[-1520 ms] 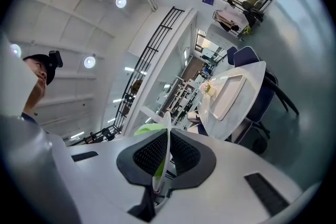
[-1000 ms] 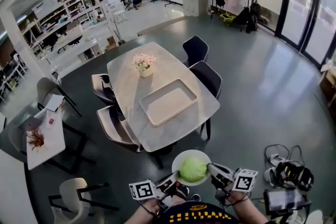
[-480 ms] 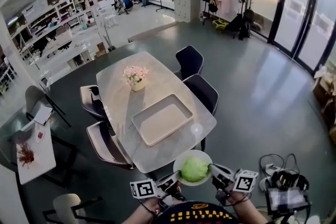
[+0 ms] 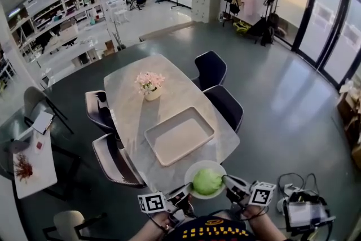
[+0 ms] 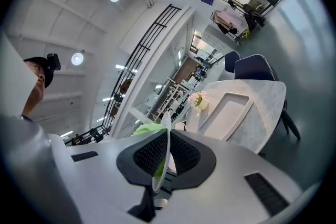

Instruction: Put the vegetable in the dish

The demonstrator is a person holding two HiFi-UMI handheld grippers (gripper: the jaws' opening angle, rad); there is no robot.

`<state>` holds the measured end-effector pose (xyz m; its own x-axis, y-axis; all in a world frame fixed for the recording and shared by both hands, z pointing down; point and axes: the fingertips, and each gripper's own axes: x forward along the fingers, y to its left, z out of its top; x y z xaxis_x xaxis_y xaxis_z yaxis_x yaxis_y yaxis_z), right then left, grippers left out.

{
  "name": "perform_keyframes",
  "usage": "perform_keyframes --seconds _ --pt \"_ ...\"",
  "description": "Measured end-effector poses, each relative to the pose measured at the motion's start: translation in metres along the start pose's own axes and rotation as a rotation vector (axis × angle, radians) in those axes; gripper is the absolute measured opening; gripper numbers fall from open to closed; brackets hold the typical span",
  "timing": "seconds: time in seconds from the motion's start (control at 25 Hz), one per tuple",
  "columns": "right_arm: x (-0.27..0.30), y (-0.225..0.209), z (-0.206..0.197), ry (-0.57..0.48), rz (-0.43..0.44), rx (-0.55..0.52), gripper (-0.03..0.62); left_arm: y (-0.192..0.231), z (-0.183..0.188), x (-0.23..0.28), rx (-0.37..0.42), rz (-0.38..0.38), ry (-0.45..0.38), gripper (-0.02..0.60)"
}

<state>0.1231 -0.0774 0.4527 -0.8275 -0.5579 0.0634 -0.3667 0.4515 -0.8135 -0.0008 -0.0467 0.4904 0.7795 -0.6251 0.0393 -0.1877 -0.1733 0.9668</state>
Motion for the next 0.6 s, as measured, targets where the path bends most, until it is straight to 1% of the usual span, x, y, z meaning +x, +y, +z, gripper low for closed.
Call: perform_keyframes --seconds 0.12,0.24,0.28,0.36,0.44,0.6 --pt "0.011 -0.006 0.005 0.022 0.009 0.004 0.021 0.007 0.007 0.002 -0.024 0.021 -0.022 0.011" --pt "0.023 -0.012 0.013 0.045 0.023 0.007 0.021 0.011 0.015 0.007 -0.062 0.019 -0.054 0.011" --pt "0.027 -0.015 0.016 0.052 0.029 0.010 0.021 0.012 0.018 0.009 -0.062 0.031 -0.060 0.011" --pt "0.033 -0.022 0.024 0.065 0.050 0.017 0.021 0.016 0.024 0.013 -0.026 0.065 -0.069 0.011" --pt "0.042 -0.029 0.033 0.079 0.075 0.023 0.021 0.017 0.034 0.020 0.003 0.081 -0.088 0.011" --pt "0.052 -0.047 0.063 0.114 0.130 0.031 0.021 0.017 0.047 0.047 0.014 0.113 -0.142 0.011"
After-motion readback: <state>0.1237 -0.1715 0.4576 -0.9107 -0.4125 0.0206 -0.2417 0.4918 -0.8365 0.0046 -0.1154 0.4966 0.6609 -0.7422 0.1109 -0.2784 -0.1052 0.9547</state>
